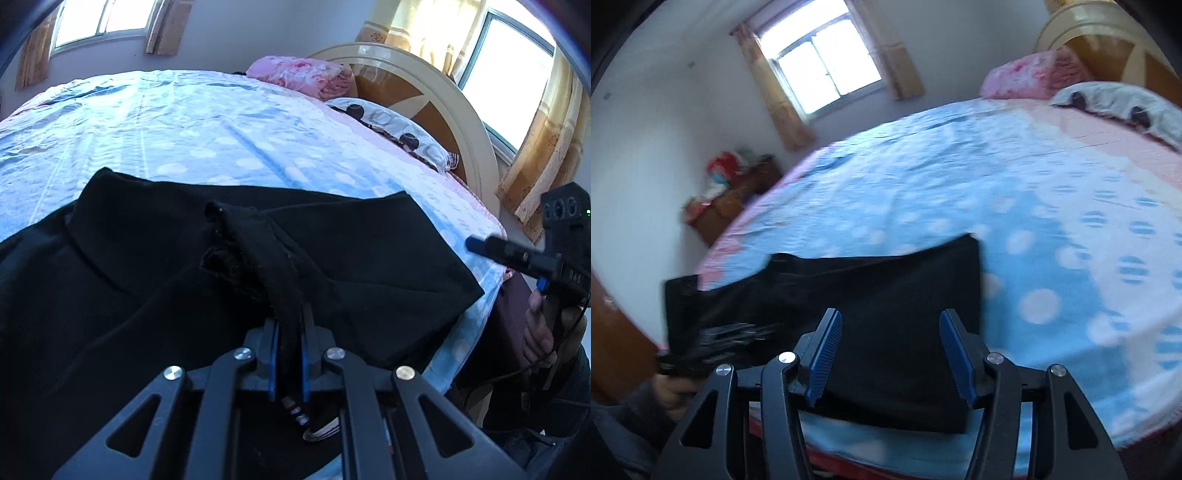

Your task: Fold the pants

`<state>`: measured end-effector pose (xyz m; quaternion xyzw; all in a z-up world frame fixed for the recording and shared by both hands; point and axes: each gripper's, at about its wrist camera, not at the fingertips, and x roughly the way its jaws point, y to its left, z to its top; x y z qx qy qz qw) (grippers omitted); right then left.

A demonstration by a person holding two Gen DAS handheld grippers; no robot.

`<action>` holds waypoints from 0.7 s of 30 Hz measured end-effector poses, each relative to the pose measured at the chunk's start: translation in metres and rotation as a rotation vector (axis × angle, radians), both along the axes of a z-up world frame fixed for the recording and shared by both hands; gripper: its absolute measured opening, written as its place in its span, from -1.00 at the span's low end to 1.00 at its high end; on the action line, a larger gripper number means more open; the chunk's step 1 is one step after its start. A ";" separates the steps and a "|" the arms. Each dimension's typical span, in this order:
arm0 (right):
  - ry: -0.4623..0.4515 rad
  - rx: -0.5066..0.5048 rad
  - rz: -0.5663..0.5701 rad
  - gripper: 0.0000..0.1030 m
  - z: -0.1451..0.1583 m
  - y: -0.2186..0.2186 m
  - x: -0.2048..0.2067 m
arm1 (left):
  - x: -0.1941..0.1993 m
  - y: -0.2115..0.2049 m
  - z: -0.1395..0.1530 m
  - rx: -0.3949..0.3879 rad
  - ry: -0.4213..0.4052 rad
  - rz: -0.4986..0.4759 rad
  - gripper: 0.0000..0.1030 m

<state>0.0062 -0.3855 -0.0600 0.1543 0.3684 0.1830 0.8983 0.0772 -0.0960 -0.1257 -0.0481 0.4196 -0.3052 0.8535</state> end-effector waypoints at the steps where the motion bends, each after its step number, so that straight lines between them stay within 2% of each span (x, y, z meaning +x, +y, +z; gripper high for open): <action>1: 0.032 0.005 0.025 0.11 -0.006 0.005 0.001 | -0.001 0.002 -0.002 -0.005 0.005 0.002 -0.80; 5: 0.191 -0.091 0.046 0.11 -0.042 0.015 0.006 | -0.002 0.008 -0.010 -0.030 0.025 0.008 -0.70; 7: 0.178 -0.084 0.052 0.11 -0.041 0.015 0.006 | -0.002 0.006 -0.010 -0.027 0.017 0.004 -0.70; 11: 0.107 -0.051 0.044 0.11 -0.011 0.011 0.021 | 0.001 0.006 -0.010 -0.034 0.018 -0.002 -0.68; 14: 0.028 -0.057 0.012 0.11 0.009 0.006 0.046 | 0.000 0.004 -0.009 -0.023 0.015 0.005 -0.67; 16: 0.012 -0.086 -0.030 0.11 0.010 0.002 0.063 | -0.002 0.003 -0.009 -0.010 0.014 0.006 -0.67; 19: 0.089 -0.069 -0.079 0.11 -0.009 -0.008 0.100 | -0.002 0.001 -0.007 0.007 0.020 0.007 -0.66; 21: 0.199 -0.037 -0.096 0.12 -0.032 -0.015 0.118 | -0.001 0.000 -0.007 0.015 0.020 0.008 -0.66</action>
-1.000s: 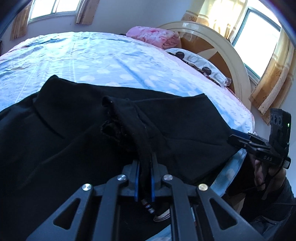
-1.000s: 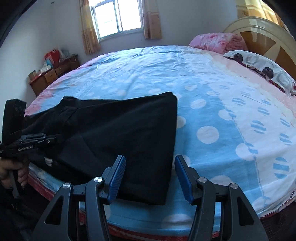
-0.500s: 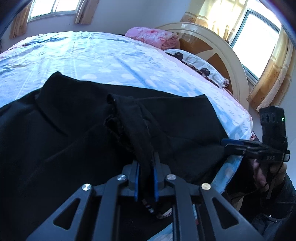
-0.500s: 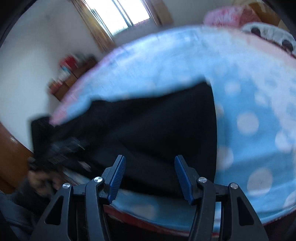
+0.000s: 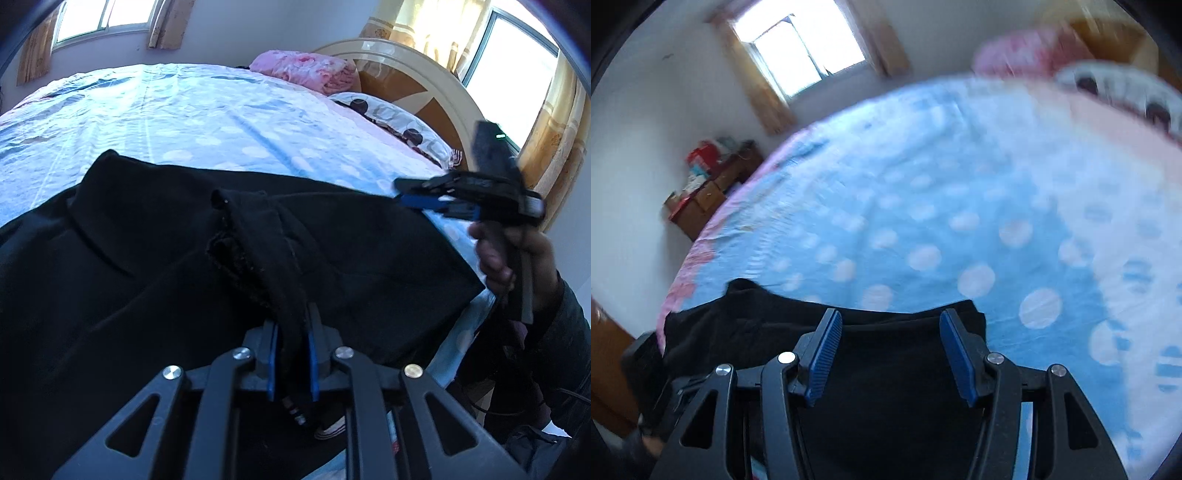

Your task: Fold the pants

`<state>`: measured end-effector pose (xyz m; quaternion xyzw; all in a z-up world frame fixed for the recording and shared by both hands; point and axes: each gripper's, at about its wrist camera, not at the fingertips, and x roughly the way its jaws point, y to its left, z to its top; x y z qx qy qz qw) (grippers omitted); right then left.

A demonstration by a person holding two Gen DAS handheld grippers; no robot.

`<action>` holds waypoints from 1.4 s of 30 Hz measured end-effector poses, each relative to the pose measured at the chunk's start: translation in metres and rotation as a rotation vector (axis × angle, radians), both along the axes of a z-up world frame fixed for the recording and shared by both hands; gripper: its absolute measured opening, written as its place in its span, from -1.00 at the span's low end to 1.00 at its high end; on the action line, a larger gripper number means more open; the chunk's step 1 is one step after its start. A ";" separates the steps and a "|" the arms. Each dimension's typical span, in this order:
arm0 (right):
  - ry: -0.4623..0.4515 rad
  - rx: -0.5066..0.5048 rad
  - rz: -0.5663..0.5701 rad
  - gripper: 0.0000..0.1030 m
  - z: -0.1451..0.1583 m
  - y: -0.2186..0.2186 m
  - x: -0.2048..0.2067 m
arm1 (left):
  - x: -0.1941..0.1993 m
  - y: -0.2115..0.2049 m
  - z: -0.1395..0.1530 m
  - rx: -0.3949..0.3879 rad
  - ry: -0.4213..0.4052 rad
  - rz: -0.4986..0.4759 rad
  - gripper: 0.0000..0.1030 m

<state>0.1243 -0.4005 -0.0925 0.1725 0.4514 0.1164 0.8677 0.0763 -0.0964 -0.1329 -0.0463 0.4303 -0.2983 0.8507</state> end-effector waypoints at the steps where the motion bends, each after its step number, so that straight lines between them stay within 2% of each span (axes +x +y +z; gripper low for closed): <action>1: 0.018 0.024 0.001 0.12 -0.007 -0.003 0.005 | 0.000 -0.001 0.000 0.005 -0.003 0.002 -0.66; 3: -0.009 0.033 0.000 0.12 -0.005 -0.003 0.004 | 0.000 -0.003 0.001 0.013 -0.006 0.003 -0.66; 9: -0.037 -0.079 -0.034 0.12 0.015 0.008 -0.013 | -0.001 -0.004 0.003 0.021 -0.007 0.004 -0.62; 11: -0.079 -0.091 -0.033 0.12 0.025 0.014 -0.033 | -0.003 -0.001 0.007 0.019 -0.015 0.019 -0.44; 13: -0.110 -0.057 -0.002 0.12 0.029 0.022 -0.055 | -0.006 0.004 0.012 0.007 -0.036 0.038 -0.25; 15: -0.115 -0.033 0.052 0.12 0.026 0.031 -0.074 | -0.006 0.011 0.015 0.009 -0.047 0.059 -0.16; 18: -0.080 -0.104 0.138 0.12 0.010 0.056 -0.092 | -0.010 0.022 0.022 0.014 -0.085 0.079 -0.08; 20: -0.055 -0.197 0.179 0.12 0.002 0.070 -0.096 | -0.017 0.035 0.027 0.050 -0.135 0.126 0.20; 21: -0.069 -0.215 0.188 0.12 0.005 0.073 -0.098 | -0.020 0.041 0.028 0.073 -0.155 0.149 0.24; 23: -0.094 -0.177 0.221 0.12 0.018 0.077 -0.096 | -0.026 0.059 0.028 0.117 -0.181 0.186 0.25; 27: -0.133 0.017 0.322 0.12 0.054 0.107 -0.063 | -0.024 0.088 0.024 0.191 -0.188 0.255 0.25; 29: -0.125 0.083 0.369 0.12 0.060 0.129 -0.041 | -0.023 0.107 0.024 0.223 -0.197 0.315 0.25; 31: -0.091 0.151 0.407 0.12 0.060 0.160 -0.012 | -0.024 0.124 0.025 0.214 -0.200 0.343 0.26; 33: -0.044 0.173 0.415 0.12 0.053 0.186 0.017 | -0.028 0.139 0.027 0.234 -0.212 0.387 0.31; 36: 0.005 0.159 0.402 0.12 0.039 0.214 0.051 | -0.029 0.163 0.026 0.219 -0.203 0.418 0.32; 38: 0.097 0.176 0.401 0.12 0.020 0.229 0.078 | -0.028 0.175 0.027 0.215 -0.197 0.448 0.33; 41: 0.187 0.209 0.444 0.10 0.000 0.243 0.096 | -0.023 0.197 0.029 0.187 -0.191 0.490 0.42; 42: 0.224 0.207 0.447 0.04 -0.009 0.249 0.100 | -0.023 0.205 0.028 0.191 -0.189 0.505 0.42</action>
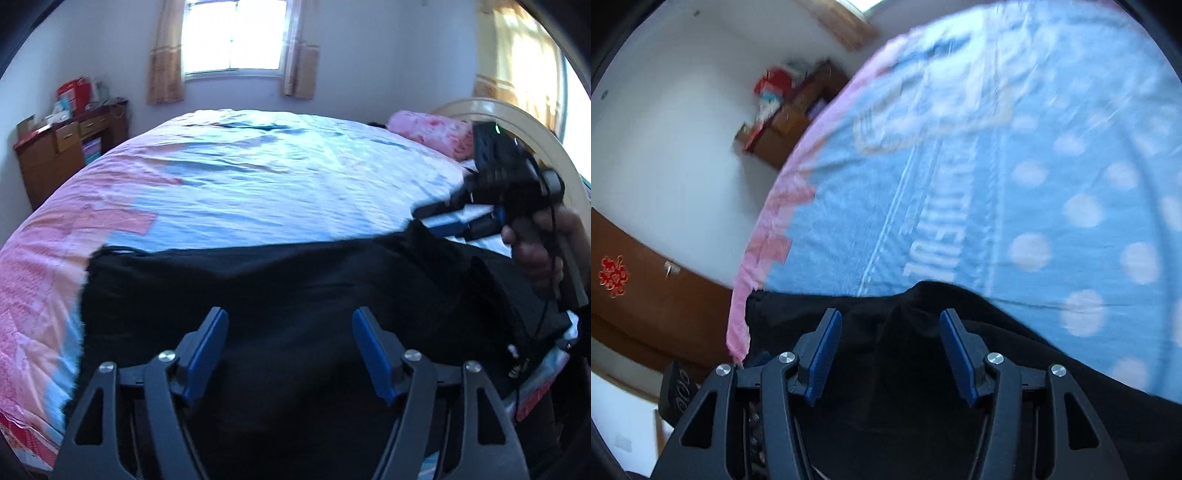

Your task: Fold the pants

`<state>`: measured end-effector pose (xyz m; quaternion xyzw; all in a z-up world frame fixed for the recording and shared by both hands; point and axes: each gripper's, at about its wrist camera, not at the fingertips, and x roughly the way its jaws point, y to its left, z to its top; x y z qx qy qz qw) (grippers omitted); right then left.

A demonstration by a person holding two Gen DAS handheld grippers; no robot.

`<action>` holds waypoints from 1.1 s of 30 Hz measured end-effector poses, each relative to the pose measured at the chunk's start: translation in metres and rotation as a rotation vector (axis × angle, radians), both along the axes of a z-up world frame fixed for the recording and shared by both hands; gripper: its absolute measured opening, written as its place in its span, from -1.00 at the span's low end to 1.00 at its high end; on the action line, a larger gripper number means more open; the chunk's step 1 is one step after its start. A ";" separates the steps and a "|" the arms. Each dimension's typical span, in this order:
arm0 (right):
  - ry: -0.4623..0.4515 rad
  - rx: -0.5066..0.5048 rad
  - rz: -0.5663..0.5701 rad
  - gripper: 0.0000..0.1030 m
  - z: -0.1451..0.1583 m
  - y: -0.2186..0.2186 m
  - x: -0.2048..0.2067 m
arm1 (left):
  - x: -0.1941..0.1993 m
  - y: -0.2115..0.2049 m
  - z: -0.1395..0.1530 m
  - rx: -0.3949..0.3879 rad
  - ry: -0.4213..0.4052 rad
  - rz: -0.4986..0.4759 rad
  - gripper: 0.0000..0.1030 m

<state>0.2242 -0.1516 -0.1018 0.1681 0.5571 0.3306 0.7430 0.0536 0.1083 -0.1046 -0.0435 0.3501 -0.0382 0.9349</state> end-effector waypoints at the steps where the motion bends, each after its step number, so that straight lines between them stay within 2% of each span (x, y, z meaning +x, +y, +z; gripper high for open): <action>1: 0.008 -0.005 0.000 -0.19 -0.004 0.002 0.003 | 0.003 0.007 0.000 0.003 0.002 0.013 0.42; 3: -0.008 -0.029 -0.021 -0.57 -0.008 0.006 0.010 | 0.010 0.027 0.001 0.000 0.016 0.043 0.42; 4: -0.026 -0.023 -0.045 -0.88 -0.006 0.003 0.011 | 0.012 0.034 0.001 0.008 0.017 0.058 0.42; 6: -0.056 0.005 -0.103 -0.89 -0.005 -0.007 0.018 | 0.021 0.050 0.003 0.048 0.026 0.083 0.42; 7: -0.035 0.018 -0.113 -0.89 -0.010 -0.009 0.021 | 0.025 0.057 0.005 0.054 0.033 0.091 0.42; 10: -0.035 -0.006 -0.091 -0.89 -0.017 -0.004 0.021 | 0.031 0.072 0.010 0.016 0.077 0.093 0.42; 12: -0.049 -0.021 -0.075 -0.88 -0.015 -0.003 0.017 | 0.032 0.079 0.020 0.028 0.077 0.106 0.42; 13: -0.046 -0.025 -0.077 -0.81 -0.014 -0.005 0.016 | 0.029 0.083 0.027 0.050 0.064 0.118 0.42; 15: -0.040 -0.051 -0.102 -0.13 -0.011 -0.011 0.014 | 0.026 0.092 0.038 0.054 0.032 0.140 0.44; 16: -0.052 -0.081 -0.134 0.31 -0.007 -0.018 0.009 | 0.028 0.095 0.039 0.050 0.029 0.142 0.53; 18: -0.100 -0.095 -0.173 0.33 0.006 -0.026 -0.001 | 0.033 0.097 0.037 0.057 0.047 0.134 0.55; 20: -0.160 -0.088 -0.165 0.33 0.027 -0.027 -0.020 | 0.041 0.093 0.031 0.078 0.061 0.107 0.55; 22: -0.214 -0.053 -0.100 0.33 0.042 -0.017 -0.042 | 0.052 0.088 0.018 0.126 0.092 0.087 0.55; 24: -0.248 -0.014 0.014 0.33 0.049 0.004 -0.072 | 0.062 0.086 0.007 0.184 0.122 0.087 0.58; 27: -0.263 -0.025 0.221 0.33 0.038 0.054 -0.115 | 0.079 0.094 -0.008 0.184 0.171 0.075 0.68; 28: -0.274 -0.034 0.292 0.33 0.032 0.071 -0.130 | 0.081 0.096 -0.008 0.183 0.169 0.079 0.80; 30: -0.313 -0.070 0.427 0.33 0.019 0.105 -0.160 | 0.089 0.102 -0.008 0.180 0.175 0.078 0.89; 33: -0.281 -0.113 0.514 0.33 -0.005 0.134 -0.178 | 0.099 0.108 -0.011 0.190 0.174 0.080 0.94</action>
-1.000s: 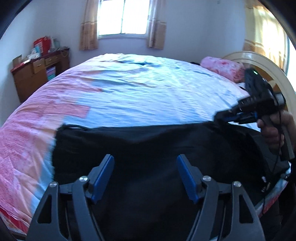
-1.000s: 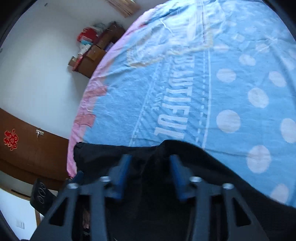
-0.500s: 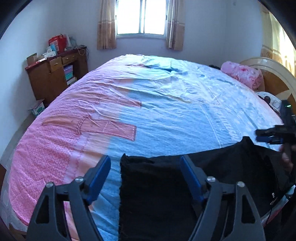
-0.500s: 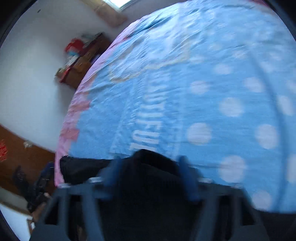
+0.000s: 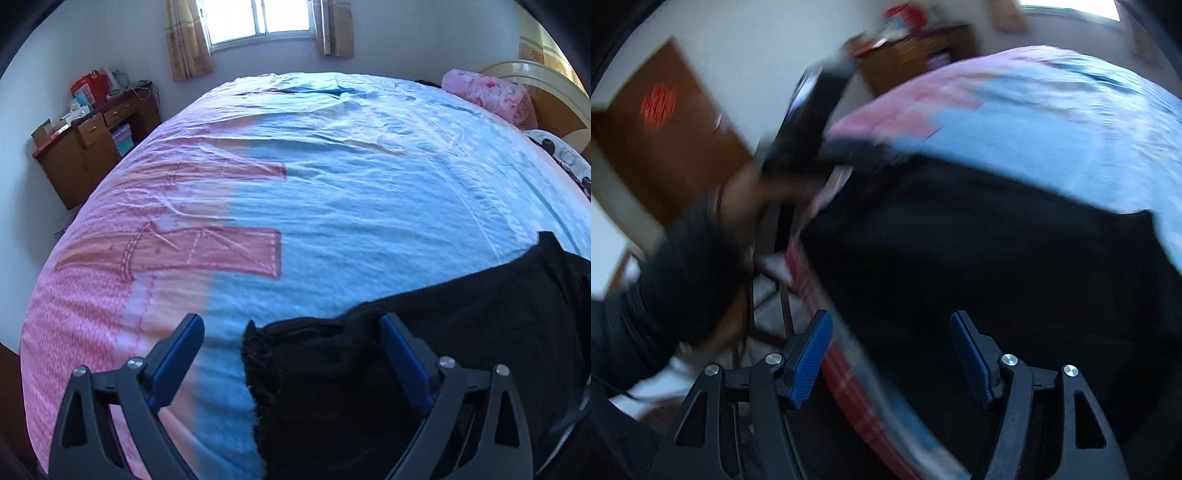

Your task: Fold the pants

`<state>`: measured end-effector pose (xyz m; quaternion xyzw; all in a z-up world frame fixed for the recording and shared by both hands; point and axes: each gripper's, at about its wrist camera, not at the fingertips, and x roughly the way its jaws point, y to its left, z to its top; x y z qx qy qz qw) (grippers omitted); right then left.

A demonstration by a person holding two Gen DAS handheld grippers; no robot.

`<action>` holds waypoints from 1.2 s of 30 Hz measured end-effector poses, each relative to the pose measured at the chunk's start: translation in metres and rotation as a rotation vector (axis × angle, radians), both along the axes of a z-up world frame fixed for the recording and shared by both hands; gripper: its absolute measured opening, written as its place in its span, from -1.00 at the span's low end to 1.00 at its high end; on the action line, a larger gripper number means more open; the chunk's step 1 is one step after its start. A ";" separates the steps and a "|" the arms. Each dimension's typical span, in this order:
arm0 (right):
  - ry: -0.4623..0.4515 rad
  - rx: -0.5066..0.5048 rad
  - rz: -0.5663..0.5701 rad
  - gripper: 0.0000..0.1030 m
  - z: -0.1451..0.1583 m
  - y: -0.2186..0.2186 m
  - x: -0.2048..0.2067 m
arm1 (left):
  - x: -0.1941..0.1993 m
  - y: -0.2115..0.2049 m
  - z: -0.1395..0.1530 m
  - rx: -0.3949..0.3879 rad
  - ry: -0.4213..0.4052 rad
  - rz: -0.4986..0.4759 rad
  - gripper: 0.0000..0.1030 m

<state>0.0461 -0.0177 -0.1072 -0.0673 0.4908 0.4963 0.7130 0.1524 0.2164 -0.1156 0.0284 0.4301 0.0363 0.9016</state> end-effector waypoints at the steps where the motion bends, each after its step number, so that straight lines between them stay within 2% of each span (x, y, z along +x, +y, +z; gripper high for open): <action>1: 0.031 -0.016 0.006 0.33 -0.008 0.006 0.000 | 0.003 -0.001 -0.002 0.004 0.001 -0.002 0.98; 3: 0.038 -0.050 -0.004 0.33 -0.022 0.012 -0.001 | 0.007 0.001 -0.006 -0.011 0.004 -0.005 0.99; 5: 0.026 -0.044 0.008 0.33 -0.022 0.011 -0.001 | 0.006 0.007 -0.007 -0.063 0.006 0.003 1.00; 7: 0.047 -0.032 0.004 0.32 -0.019 0.008 0.000 | -0.001 0.009 -0.001 -0.077 -0.006 -0.004 0.99; 9: 0.060 0.001 -0.032 0.32 -0.008 -0.003 0.003 | -0.021 0.009 0.017 -0.081 -0.059 -0.030 0.99; 12: 0.035 0.069 -0.072 0.32 0.006 -0.027 0.005 | -0.049 0.009 0.034 -0.050 -0.098 -0.014 0.96; 16: 0.018 0.116 -0.142 0.32 0.014 -0.058 0.003 | -0.094 0.025 0.043 -0.146 -0.124 0.023 0.96; 19: -0.005 0.130 -0.191 0.32 0.015 -0.080 -0.006 | -0.111 0.023 0.030 -0.191 -0.102 0.025 0.90; 21: -0.011 0.138 -0.220 0.32 0.017 -0.092 -0.008 | -0.117 0.016 0.016 -0.214 -0.070 -0.006 0.67; 22: -0.009 0.145 -0.231 0.32 0.017 -0.096 -0.009 | -0.117 0.012 0.008 -0.225 -0.051 -0.011 0.47; 24: 0.003 0.169 -0.249 0.32 0.019 -0.102 -0.008 | -0.111 0.007 -0.007 -0.232 -0.016 -0.003 0.32; 27: 0.020 0.177 -0.260 0.32 0.016 -0.103 -0.009 | -0.103 0.010 -0.014 -0.279 -0.029 0.027 0.31; 31: 0.015 0.175 -0.263 0.32 0.014 -0.101 -0.014 | -0.090 0.005 -0.020 -0.300 -0.004 0.035 0.32; 33: 0.013 0.183 -0.274 0.32 0.016 -0.108 -0.013 | -0.088 0.006 -0.022 -0.320 -0.002 0.048 0.37; 36: 0.017 0.196 -0.307 0.32 0.017 -0.114 -0.009 | -0.088 0.001 -0.025 -0.300 -0.007 0.042 0.51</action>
